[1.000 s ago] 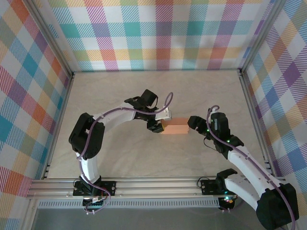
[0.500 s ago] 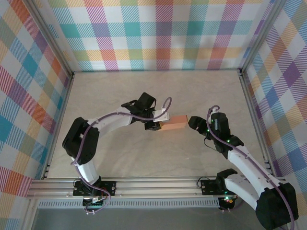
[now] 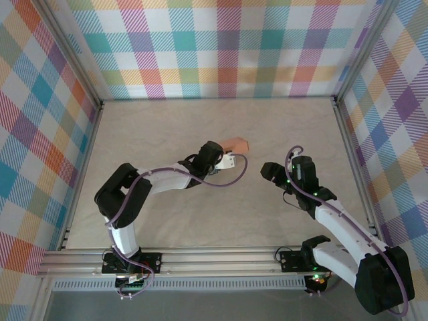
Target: Fold the paper box
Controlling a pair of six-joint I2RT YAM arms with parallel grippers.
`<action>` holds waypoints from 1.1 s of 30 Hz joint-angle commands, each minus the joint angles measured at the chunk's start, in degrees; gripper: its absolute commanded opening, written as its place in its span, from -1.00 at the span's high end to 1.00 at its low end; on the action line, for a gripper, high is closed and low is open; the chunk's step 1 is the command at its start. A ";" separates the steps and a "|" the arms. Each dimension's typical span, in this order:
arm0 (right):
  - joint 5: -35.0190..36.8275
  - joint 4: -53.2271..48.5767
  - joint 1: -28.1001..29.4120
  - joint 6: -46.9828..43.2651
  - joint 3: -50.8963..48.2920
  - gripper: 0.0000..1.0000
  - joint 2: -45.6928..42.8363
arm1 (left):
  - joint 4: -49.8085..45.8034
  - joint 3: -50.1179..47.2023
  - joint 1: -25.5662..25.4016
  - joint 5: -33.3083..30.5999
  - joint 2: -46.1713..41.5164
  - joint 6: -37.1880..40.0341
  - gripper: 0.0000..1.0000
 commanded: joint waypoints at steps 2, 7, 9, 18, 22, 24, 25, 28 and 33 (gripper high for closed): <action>-0.58 0.81 -0.35 -0.15 -0.30 -0.44 -0.70 | -2.39 -0.60 -0.17 0.13 -2.06 -0.02 -0.52; -0.53 0.61 -0.61 -0.12 -0.81 -0.46 -1.26 | -5.46 -2.68 0.89 8.72 -6.42 -5.97 -1.00; -0.71 0.52 -0.81 -0.64 -0.71 -0.47 -1.35 | -4.75 -4.29 1.76 12.60 -9.05 -9.98 -1.00; 8.65 1.92 -1.45 -10.29 0.34 -1.00 -1.16 | 3.84 -15.77 11.36 19.89 -26.00 -40.60 -1.00; 15.31 4.54 -1.65 -19.05 1.81 -0.99 1.89 | 2.97 -21.15 16.82 17.79 -32.85 -48.38 -1.00; 19.16 6.48 -1.75 -23.66 2.76 -0.99 4.82 | 2.88 -23.89 19.04 15.27 -35.53 -49.68 -1.00; 20.91 8.27 -1.82 -25.92 3.03 -0.99 6.49 | 3.14 -25.49 20.30 14.28 -37.08 -50.45 -1.00; 25.17 16.09 -2.54 -31.87 2.63 -0.99 11.87 | 4.89 -30.14 23.73 10.18 -40.85 -52.11 -1.00; 25.07 28.88 -5.86 -38.54 0.94 -0.99 17.93 | 10.45 -34.97 30.94 10.84 -40.04 -53.72 -1.00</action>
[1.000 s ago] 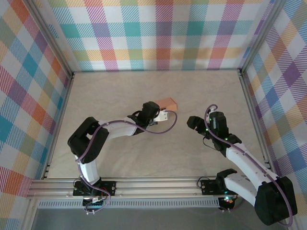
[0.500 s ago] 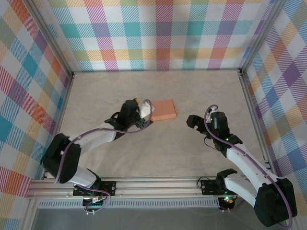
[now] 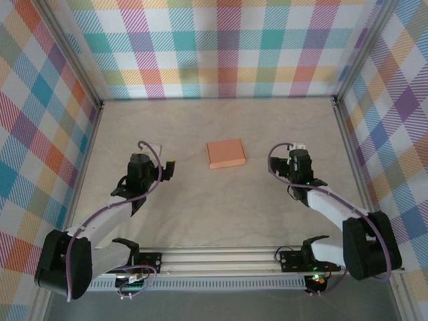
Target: Fold the paper box
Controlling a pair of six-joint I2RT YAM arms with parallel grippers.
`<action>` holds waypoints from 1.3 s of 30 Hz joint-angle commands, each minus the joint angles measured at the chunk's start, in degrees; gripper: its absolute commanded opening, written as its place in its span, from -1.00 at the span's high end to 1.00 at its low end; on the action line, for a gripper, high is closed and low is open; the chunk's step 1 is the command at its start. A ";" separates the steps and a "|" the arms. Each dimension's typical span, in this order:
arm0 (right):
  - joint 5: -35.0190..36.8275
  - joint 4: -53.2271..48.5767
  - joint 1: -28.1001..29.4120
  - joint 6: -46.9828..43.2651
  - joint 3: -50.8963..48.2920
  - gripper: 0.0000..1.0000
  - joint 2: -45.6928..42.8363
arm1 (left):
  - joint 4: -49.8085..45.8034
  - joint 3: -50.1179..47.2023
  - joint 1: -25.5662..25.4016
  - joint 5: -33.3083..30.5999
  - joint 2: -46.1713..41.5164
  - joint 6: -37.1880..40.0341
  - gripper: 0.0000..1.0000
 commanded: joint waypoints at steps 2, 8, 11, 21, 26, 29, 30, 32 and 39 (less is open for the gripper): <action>1.58 15.56 -3.59 -9.23 -0.62 -1.00 4.33 | 9.65 -2.94 5.33 0.82 3.62 -3.95 -1.00; -8.01 31.39 -10.37 -7.90 -5.96 -0.99 11.66 | 25.39 -4.11 10.14 7.33 14.76 -6.59 -1.00; -10.75 37.18 -11.55 -7.21 -7.50 -0.99 15.59 | 25.82 -2.24 11.92 9.35 19.59 -8.02 -1.00; -12.20 36.56 -12.17 -7.21 -6.78 -0.99 16.36 | 29.76 -1.89 10.91 6.04 25.88 -7.77 -1.00; -12.18 36.44 -12.12 -7.24 -6.80 -0.99 16.33 | 29.79 -1.80 10.81 5.97 25.88 -7.72 -1.00; -12.11 36.49 -12.13 -7.22 -6.80 -0.99 16.32 | 29.82 -1.84 10.75 6.01 25.85 -7.72 -1.00; -12.18 36.51 -12.11 -7.24 -6.80 -0.99 16.32 | 29.84 -1.82 10.78 6.04 25.88 -7.80 -1.00; -12.18 36.57 -12.10 -7.28 -6.80 -0.99 16.27 | 29.79 -1.81 10.80 6.05 25.88 -7.72 -1.00; -12.18 36.53 -12.11 -7.30 -6.86 -0.99 16.32 | 29.65 -1.69 10.89 6.22 26.01 -7.80 -1.00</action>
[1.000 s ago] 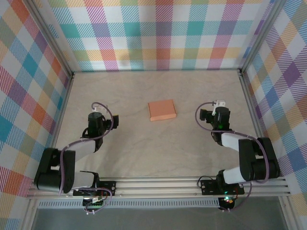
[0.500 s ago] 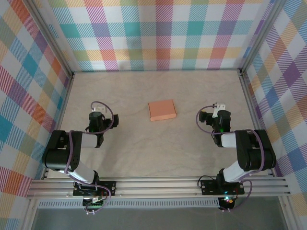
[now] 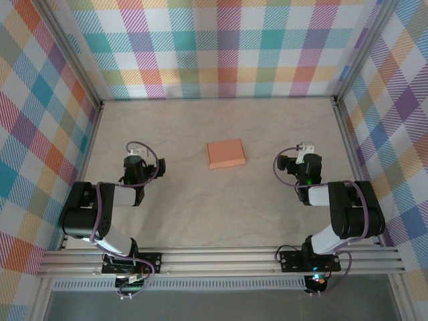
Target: Fold the paper box
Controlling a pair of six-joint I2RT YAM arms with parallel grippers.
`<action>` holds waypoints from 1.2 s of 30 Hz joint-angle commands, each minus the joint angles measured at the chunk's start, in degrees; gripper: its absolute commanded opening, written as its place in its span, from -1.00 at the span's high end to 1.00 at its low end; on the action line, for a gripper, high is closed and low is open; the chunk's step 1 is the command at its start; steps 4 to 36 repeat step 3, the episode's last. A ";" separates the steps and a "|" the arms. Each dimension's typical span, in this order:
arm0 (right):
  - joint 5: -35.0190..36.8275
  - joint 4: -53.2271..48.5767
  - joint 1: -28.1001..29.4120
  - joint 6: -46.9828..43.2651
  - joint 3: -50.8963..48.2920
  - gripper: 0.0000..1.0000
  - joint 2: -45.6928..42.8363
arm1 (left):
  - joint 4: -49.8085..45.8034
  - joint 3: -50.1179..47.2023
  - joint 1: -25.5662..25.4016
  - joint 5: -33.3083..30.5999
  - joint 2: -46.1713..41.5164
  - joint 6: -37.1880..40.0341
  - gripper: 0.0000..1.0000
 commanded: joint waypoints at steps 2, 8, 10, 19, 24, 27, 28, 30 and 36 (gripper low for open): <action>-0.81 2.36 -0.49 -0.57 0.28 -0.99 -0.36 | 1.57 1.33 -0.27 -0.54 -0.04 -0.44 -1.00; -0.81 2.36 -0.50 -0.57 0.31 -1.00 -0.36 | 1.65 1.24 -0.25 -0.59 -0.09 -0.50 -1.00; -0.81 2.36 -0.50 -0.57 0.31 -1.00 -0.36 | 1.65 1.24 -0.25 -0.59 -0.09 -0.50 -1.00; -0.81 2.36 -0.50 -0.57 0.31 -1.00 -0.36 | 1.65 1.24 -0.25 -0.59 -0.09 -0.50 -1.00; -0.81 2.36 -0.50 -0.57 0.31 -1.00 -0.36 | 1.65 1.24 -0.25 -0.59 -0.09 -0.50 -1.00; -0.81 2.36 -0.50 -0.57 0.31 -1.00 -0.36 | 1.65 1.24 -0.25 -0.59 -0.09 -0.50 -1.00; -0.81 2.36 -0.50 -0.57 0.31 -1.00 -0.36 | 1.65 1.24 -0.25 -0.59 -0.09 -0.50 -1.00; -0.81 2.36 -0.50 -0.57 0.31 -1.00 -0.36 | 1.65 1.24 -0.25 -0.59 -0.09 -0.50 -1.00; -0.81 2.36 -0.50 -0.57 0.31 -1.00 -0.36 | 1.65 1.24 -0.25 -0.59 -0.09 -0.50 -1.00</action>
